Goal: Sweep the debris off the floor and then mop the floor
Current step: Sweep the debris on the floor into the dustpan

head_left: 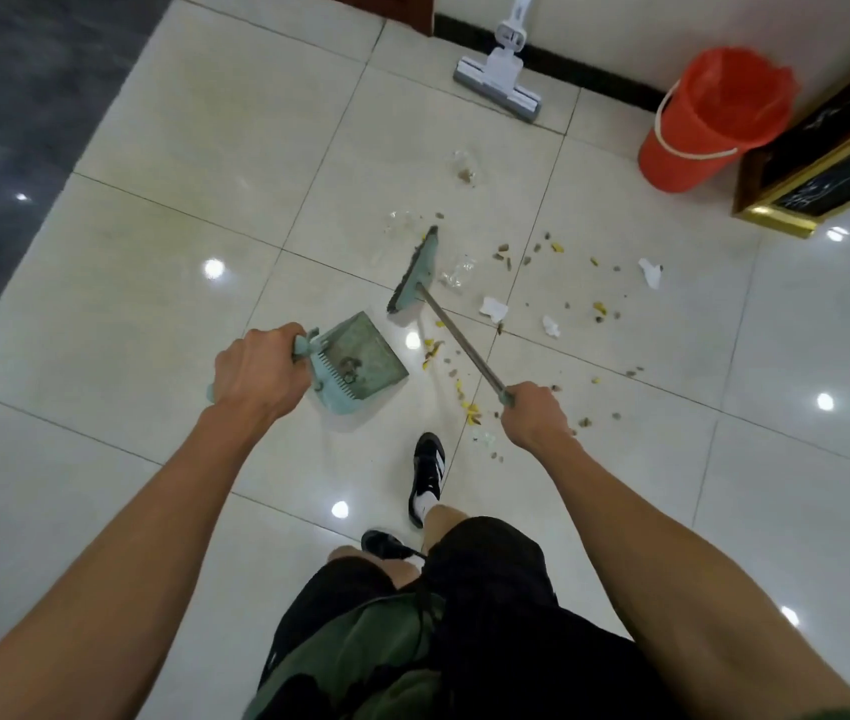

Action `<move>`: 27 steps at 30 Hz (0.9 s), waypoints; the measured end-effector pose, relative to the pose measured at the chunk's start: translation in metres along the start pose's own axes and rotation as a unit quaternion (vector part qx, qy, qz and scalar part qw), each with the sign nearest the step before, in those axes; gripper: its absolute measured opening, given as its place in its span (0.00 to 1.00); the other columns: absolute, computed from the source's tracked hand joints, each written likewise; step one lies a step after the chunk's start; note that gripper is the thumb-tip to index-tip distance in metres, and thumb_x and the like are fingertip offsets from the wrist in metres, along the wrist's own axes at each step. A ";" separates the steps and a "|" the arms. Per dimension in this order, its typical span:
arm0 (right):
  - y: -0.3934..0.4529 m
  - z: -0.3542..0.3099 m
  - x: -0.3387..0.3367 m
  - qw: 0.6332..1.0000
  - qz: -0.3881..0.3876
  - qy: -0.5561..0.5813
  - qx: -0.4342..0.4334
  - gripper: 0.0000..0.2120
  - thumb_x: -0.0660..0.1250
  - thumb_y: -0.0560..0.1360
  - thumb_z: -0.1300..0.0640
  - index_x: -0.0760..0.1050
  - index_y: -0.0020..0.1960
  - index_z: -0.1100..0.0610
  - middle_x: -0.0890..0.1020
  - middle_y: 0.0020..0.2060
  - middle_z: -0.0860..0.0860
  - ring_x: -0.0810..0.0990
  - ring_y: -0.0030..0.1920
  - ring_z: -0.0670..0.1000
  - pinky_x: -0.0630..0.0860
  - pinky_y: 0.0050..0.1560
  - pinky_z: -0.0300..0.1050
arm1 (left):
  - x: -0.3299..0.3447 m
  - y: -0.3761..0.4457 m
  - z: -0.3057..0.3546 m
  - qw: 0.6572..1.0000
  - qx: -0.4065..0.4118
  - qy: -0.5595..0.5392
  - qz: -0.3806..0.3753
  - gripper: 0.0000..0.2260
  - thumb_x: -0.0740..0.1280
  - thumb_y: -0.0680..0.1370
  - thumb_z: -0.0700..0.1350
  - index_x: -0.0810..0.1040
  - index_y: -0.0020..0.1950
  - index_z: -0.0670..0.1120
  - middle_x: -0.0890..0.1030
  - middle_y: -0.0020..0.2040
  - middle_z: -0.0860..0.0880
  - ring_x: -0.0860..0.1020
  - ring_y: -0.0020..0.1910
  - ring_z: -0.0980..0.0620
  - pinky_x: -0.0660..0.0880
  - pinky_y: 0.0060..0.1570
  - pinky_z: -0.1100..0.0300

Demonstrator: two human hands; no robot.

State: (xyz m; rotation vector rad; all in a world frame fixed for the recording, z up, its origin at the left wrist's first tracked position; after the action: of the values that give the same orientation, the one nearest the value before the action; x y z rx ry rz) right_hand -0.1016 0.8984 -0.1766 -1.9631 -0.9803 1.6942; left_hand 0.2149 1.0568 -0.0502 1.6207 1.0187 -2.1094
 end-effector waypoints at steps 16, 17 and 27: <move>0.092 -0.178 -0.017 0.998 -0.010 -0.012 -0.057 0.13 0.62 0.77 0.62 0.79 0.59 0.58 0.78 0.44 0.54 0.77 0.40 0.56 0.72 0.38 0.44 | -0.047 0.099 -0.093 1.000 -0.017 -0.005 0.009 0.06 0.64 0.78 0.45 0.79 0.52 0.50 0.79 0.39 0.45 0.76 0.37 0.40 0.74 0.38 0.53; 0.098 -0.190 -0.017 0.999 -0.008 -0.005 -0.049 0.13 0.62 0.77 0.62 0.79 0.59 0.58 0.78 0.44 0.54 0.77 0.40 0.56 0.71 0.38 0.43 | -0.048 0.110 -0.101 1.000 -0.012 -0.006 0.006 0.06 0.63 0.78 0.45 0.79 0.52 0.50 0.80 0.39 0.44 0.76 0.37 0.39 0.75 0.38 0.53; 0.144 -0.272 -0.007 0.999 -0.001 0.049 0.022 0.10 0.62 0.77 0.62 0.79 0.55 0.59 0.78 0.44 0.56 0.76 0.37 0.55 0.69 0.35 0.42 | -0.074 0.210 -0.145 0.999 0.043 -0.007 -0.019 0.06 0.64 0.79 0.47 0.78 0.53 0.50 0.81 0.41 0.44 0.77 0.38 0.40 0.75 0.39 0.52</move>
State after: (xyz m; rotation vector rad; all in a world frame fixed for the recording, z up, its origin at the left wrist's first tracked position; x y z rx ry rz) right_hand 0.1980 0.8377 -0.2117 -1.9960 -0.9037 1.5867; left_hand 0.4717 0.9940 -0.0728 1.6362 0.9758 -2.2139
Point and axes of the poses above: each hand's wrist, its own y-axis towards the middle knuckle, its own x-axis out of the palm, z = x × y, the point moved 6 cm from there along y, towards the middle knuckle
